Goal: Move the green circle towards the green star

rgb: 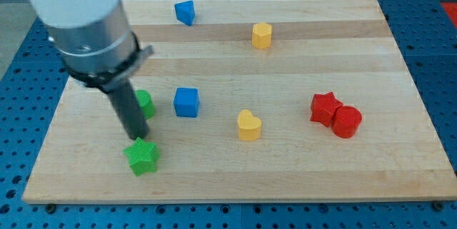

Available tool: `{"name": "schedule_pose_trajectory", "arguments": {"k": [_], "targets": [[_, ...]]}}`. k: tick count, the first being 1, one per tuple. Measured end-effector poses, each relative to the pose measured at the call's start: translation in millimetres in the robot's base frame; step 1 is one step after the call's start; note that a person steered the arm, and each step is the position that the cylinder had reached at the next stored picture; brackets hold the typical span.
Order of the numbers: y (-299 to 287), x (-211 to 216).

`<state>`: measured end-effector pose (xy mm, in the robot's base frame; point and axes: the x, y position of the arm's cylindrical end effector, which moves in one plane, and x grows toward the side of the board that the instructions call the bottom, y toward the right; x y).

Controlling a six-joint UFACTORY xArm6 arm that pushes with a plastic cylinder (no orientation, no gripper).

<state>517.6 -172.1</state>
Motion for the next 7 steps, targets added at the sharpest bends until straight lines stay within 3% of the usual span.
{"name": "schedule_pose_trajectory", "arguments": {"k": [2, 3, 7], "targets": [[-36, -9], [-27, -74], [12, -71]]}}
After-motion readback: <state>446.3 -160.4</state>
